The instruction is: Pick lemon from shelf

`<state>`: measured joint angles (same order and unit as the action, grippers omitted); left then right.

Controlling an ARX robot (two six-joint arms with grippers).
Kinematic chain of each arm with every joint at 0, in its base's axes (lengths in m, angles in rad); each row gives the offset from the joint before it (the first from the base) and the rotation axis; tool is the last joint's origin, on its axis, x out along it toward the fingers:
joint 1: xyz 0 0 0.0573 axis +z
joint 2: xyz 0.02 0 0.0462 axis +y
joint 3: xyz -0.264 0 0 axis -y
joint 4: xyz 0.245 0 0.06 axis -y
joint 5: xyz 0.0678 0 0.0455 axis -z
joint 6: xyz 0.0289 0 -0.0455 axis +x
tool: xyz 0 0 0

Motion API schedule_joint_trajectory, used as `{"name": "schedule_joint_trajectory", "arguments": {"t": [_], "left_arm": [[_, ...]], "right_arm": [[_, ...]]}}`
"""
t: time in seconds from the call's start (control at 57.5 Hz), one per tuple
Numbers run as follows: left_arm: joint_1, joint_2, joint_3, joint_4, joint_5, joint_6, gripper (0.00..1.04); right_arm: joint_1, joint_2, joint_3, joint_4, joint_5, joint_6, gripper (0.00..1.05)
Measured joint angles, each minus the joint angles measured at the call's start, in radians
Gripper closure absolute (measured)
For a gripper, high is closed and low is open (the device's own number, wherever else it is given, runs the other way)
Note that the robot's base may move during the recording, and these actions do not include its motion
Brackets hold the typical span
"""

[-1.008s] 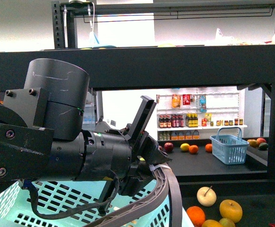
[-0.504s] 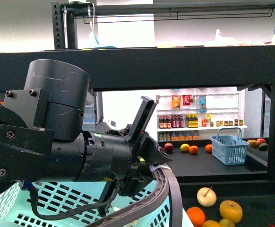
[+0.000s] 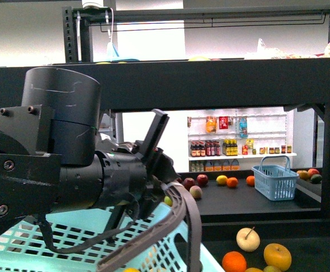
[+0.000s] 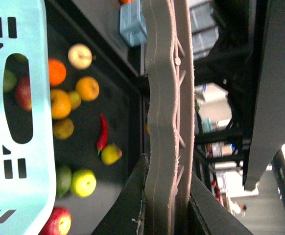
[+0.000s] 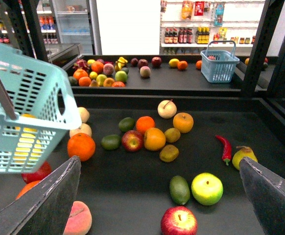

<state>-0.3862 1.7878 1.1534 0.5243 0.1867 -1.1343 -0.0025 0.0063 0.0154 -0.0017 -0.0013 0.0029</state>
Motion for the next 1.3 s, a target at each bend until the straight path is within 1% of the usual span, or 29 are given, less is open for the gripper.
{"name": "schedule_joint_trajectory", "arguments": {"t": [0.122,0.209,0.33,0.435,0.487,0.556,0.748,0.939,1.113,1.304], "left_arm": [[0.087,-0.015,-0.039,0.137,-0.138,-0.104,0.93],[0.153,-0.025,-0.063,0.229,-0.212,-0.171,0.93],[0.248,-0.035,-0.086,0.337,-0.295,-0.253,0.93],[0.328,-0.038,-0.095,0.408,-0.331,-0.314,0.93],[0.364,-0.038,-0.097,0.437,-0.333,-0.332,0.93],[0.423,-0.034,-0.097,0.491,-0.313,-0.363,0.93],[0.54,0.008,-0.097,0.608,-0.244,-0.418,0.93],[0.646,0.085,-0.097,0.704,-0.2,-0.476,0.93],[0.715,0.147,-0.097,0.784,-0.172,-0.502,0.93],[0.753,0.198,-0.097,0.851,-0.144,-0.529,0.93]], "right_arm": [[0.0,0.0,0.0,0.0,0.0,0.0,0.07],[0.0,0.0,0.0,0.0,0.0,0.0,0.07],[0.0,0.0,0.0,0.0,0.0,0.0,0.07],[0.0,0.0,0.0,0.0,0.0,0.0,0.07],[0.0,0.0,0.0,0.0,0.0,0.0,0.07],[0.0,0.0,0.0,0.0,0.0,0.0,0.07],[0.0,0.0,0.0,0.0,0.0,0.0,0.07],[0.0,0.0,0.0,0.0,0.0,0.0,0.07],[0.0,0.0,0.0,0.0,0.0,0.0,0.07],[0.0,0.0,0.0,0.0,0.0,0.0,0.07]]}}
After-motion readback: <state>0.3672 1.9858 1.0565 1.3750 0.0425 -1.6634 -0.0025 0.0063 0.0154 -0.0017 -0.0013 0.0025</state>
